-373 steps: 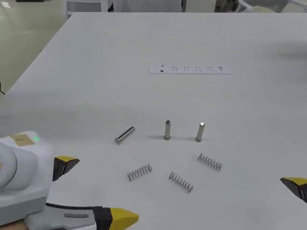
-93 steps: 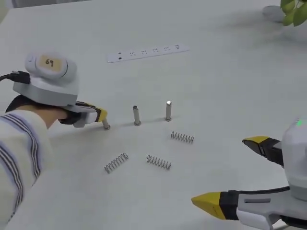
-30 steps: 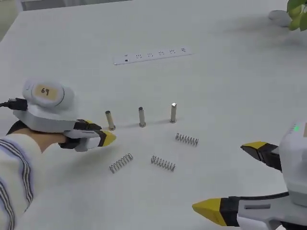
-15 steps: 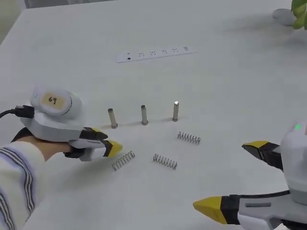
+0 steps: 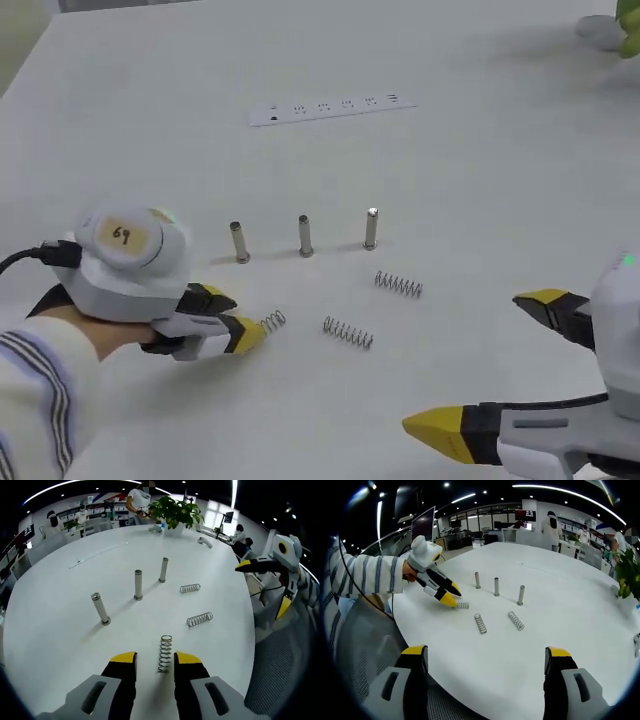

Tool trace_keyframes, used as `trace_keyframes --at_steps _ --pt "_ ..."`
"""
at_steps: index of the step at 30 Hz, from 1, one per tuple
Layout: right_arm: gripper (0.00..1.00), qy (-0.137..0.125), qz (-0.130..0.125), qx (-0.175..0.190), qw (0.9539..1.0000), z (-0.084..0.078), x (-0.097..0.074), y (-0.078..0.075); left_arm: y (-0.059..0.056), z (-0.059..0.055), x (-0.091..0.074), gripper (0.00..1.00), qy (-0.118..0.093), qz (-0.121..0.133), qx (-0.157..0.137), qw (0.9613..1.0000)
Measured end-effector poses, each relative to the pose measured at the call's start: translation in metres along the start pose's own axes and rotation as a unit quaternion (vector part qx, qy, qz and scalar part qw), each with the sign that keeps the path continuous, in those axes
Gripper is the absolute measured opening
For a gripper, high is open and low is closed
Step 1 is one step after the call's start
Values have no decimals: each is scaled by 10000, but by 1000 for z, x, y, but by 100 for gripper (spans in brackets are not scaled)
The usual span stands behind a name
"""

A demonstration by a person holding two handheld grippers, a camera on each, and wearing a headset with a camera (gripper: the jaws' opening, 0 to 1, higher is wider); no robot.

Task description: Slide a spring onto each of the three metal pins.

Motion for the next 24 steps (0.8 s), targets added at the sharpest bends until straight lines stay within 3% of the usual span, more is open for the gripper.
trace_keyframes --at_steps 15,24 --pt "100 -42 -65 63 10000 1 1 0 -5 -8 -1 21 60 -93 124 9999" --pt "100 27 14 -76 10000 1 1 4 -10 -11 -2 19 110 -124 206 9997"
Point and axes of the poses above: the centre of the closed fingertips' face, and the gripper's own axes: x roughly forward along the fingers, y roughly to its left, z roughly out of its top, the point moved 6 cm from there along -x, roughly backward along the fingers, and after that the axes turned 5 degrees about -y, right-handed, at the moved point
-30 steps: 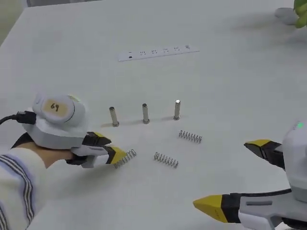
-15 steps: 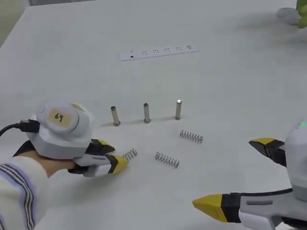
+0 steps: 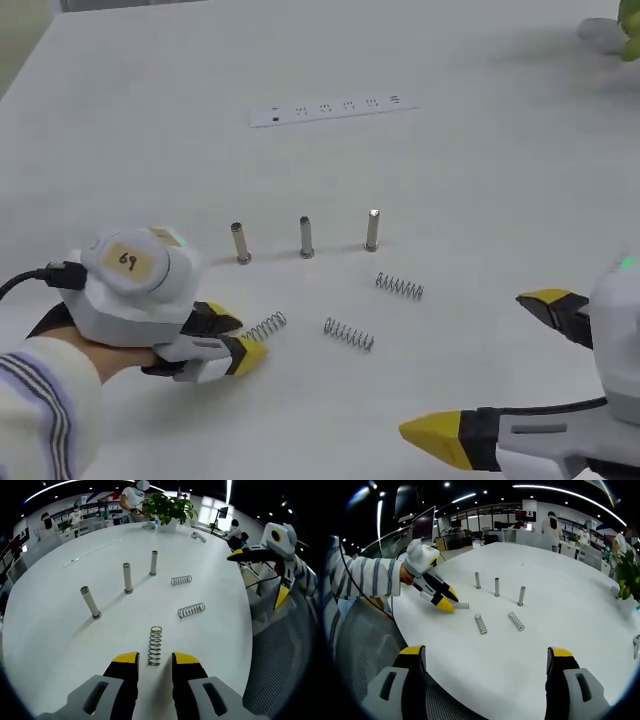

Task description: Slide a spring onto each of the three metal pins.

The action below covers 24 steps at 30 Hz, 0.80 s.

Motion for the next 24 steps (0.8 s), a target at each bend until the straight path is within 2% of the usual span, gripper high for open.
trace_keyframes --at_steps 11,15,19,24 --pt "100 44 30 -13 10000 -1 0 0 -1 -4 1 14 109 -4 136 9998" --pt "100 31 25 14 10000 -1 0 -1 -1 -5 3 12 36 -12 39 10000" --pt "99 37 9 26 10000 -1 0 -1 0 -4 4 8 17 18 137 9999" --pt "99 59 -28 53 10000 -2 0 -2 1 -5 4 4 -7 118 113 9999"
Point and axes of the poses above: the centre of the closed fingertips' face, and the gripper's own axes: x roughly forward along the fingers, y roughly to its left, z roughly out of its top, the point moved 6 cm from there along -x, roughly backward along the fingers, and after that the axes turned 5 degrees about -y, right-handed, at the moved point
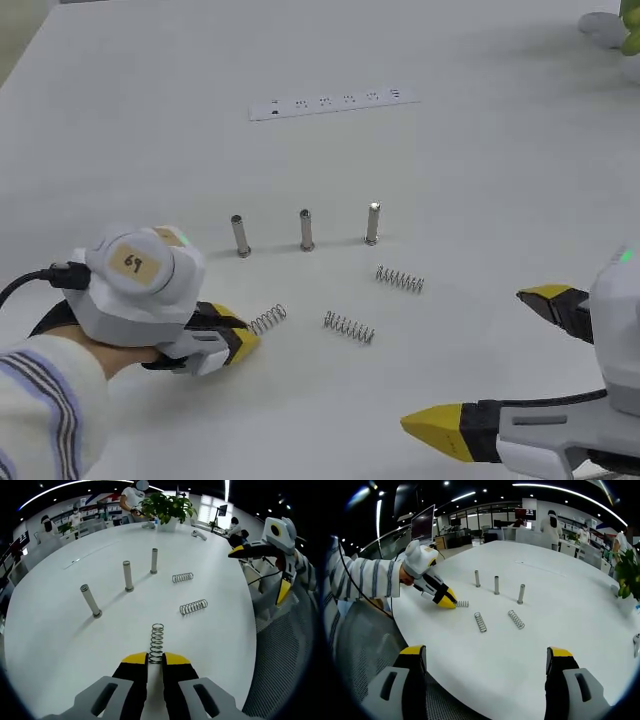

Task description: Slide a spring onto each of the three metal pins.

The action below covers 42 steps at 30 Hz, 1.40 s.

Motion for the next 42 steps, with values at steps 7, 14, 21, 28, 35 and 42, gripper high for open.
trace_keyframes --at_steps 7,14,21,28,35,42 --pt "98 -4 8 7 10000 0 0 0 0 1 1 4 -85 83 -66 9999" --pt "97 17 33 0 10000 0 1 0 -1 0 0 3 -151 190 -191 9995" --pt "97 9 23 22 10000 0 0 -1 -2 0 0 3 -173 221 -159 9995" --pt "97 2 2 16 10000 1 1 -2 -1 -1 0 3 -195 221 -299 9991" --pt "96 -1 10 15 10000 1 1 -2 0 -1 0 3 -196 225 -391 9988" --pt "96 -10 3 16 10000 2 0 -3 0 -3 -1 3 -185 242 -410 9987"
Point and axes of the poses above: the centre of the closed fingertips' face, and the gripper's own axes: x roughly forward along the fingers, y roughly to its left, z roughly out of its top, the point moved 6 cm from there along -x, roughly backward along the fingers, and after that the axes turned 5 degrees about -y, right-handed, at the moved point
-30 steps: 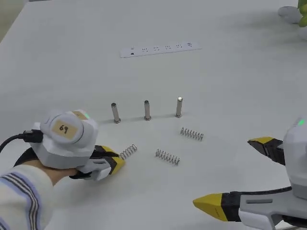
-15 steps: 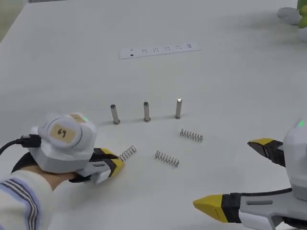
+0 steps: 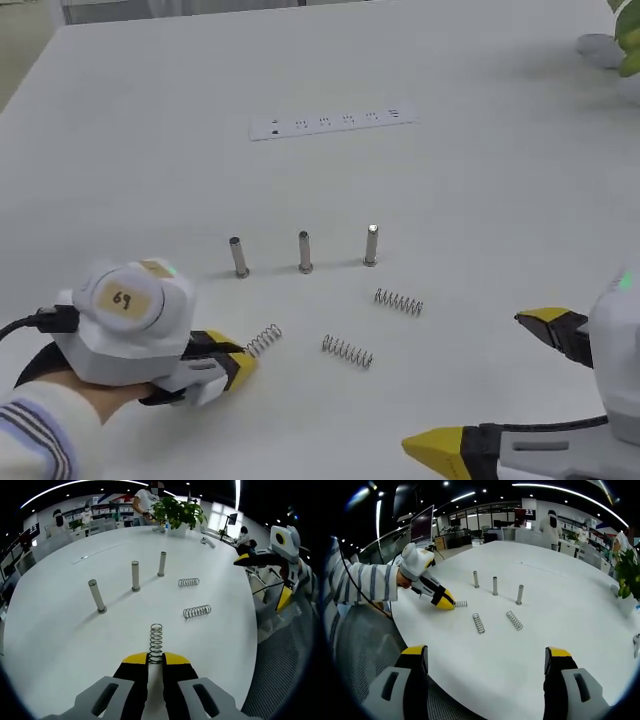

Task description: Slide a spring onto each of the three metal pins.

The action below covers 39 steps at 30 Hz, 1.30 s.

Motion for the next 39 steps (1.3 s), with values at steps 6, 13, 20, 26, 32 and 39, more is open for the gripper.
trace_keyframes --at_steps 6,13,20,26,32,39 --pt "96 -11 -18 32 10000 0 -1 -1 0 1 -1 3 -65 42 -89 9999" --pt "96 -11 7 -24 10000 2 -2 -2 -1 5 -3 3 -147 28 -133 9998" --pt "96 -19 30 -72 10000 3 0 -2 -4 5 -8 3 -161 -11 -183 9997" --pt "96 -9 58 -120 9999 4 1 -1 -1 5 -12 3 -211 -34 -250 9995" --pt "96 -4 85 -196 9998 7 2 -4 -5 7 -17 3 -151 -117 -119 9997" --pt "96 95 114 -325 9994 5 2 -10 -8 6 -21 3 -67 -196 150 9997"
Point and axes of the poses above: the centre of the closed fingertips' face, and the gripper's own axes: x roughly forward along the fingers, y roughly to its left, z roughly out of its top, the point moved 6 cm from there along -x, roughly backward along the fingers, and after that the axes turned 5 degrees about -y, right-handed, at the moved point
